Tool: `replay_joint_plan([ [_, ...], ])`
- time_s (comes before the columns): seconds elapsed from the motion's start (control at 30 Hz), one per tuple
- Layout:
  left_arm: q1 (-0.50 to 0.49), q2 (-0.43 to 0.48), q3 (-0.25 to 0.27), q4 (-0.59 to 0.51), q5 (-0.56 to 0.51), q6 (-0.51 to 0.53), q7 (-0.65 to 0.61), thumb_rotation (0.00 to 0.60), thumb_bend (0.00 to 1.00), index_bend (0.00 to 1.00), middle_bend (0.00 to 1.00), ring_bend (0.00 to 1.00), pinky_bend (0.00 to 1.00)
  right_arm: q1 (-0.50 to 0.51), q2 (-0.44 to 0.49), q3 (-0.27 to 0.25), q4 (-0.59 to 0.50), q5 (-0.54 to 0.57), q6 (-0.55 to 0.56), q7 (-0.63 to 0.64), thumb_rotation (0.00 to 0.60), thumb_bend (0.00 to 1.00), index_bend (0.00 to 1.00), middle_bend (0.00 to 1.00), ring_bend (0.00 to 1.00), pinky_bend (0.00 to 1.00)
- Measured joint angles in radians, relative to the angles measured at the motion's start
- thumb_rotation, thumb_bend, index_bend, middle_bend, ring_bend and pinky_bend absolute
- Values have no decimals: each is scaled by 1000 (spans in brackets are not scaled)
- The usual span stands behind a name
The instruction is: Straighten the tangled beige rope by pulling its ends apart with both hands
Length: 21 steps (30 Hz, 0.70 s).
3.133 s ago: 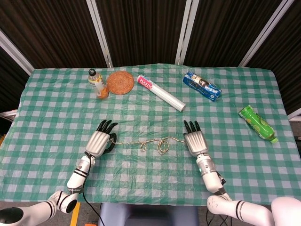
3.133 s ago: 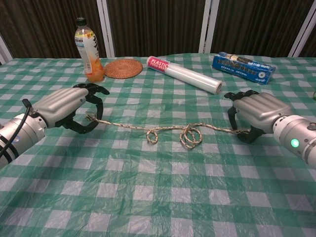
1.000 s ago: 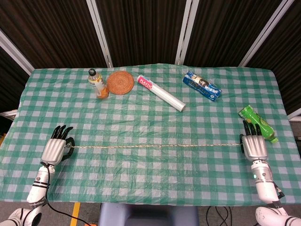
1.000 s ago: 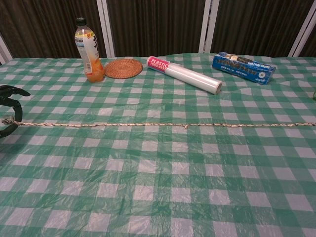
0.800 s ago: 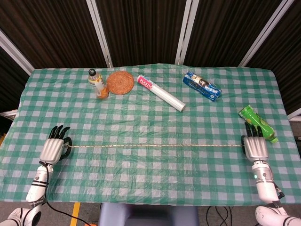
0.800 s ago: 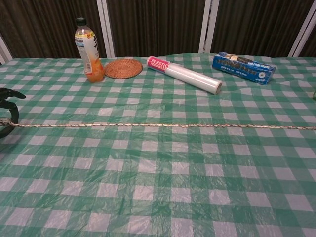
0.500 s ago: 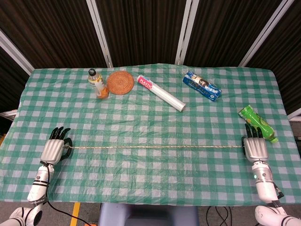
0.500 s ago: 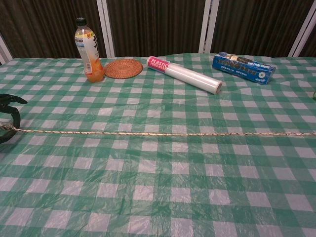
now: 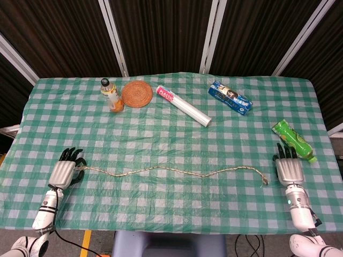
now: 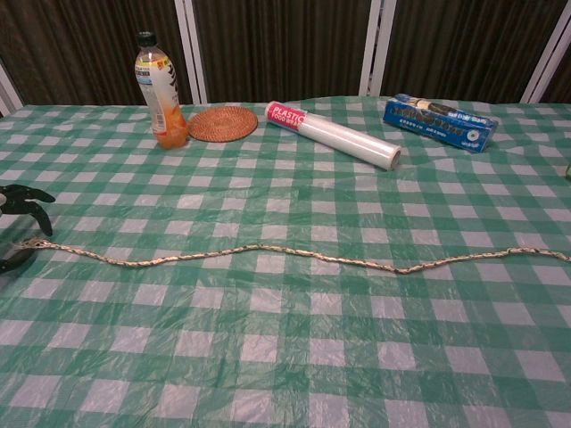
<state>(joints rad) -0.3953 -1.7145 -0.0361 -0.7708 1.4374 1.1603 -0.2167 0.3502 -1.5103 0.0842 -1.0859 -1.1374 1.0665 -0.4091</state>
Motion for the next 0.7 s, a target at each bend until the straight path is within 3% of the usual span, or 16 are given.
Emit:
replay_joint_plan([
  [0.03,0,5,2,-8,1,-6,-3,600,452,4,59,0,50,0,2,0,-4,2,-4,-4,600,610,279,26,0,0],
  [0.17,1,27,8,-46,5,-16,-10,600,438,0,21,0,56,0,11,-1,-26,7,-12,-15,600,587,186,3,0,0],
  [0.4,19,111,5,-172,10,18,-33,600,425,0,0,0,72,-22,62,4,-111,-13,35,16,600,442,43,0,0,0],
  [0.7,107,336,7,-482,44,202,-48,600,418,0,0,0,58,-110,216,-11,-345,-132,229,111,600,423,0,0,0,0],
])
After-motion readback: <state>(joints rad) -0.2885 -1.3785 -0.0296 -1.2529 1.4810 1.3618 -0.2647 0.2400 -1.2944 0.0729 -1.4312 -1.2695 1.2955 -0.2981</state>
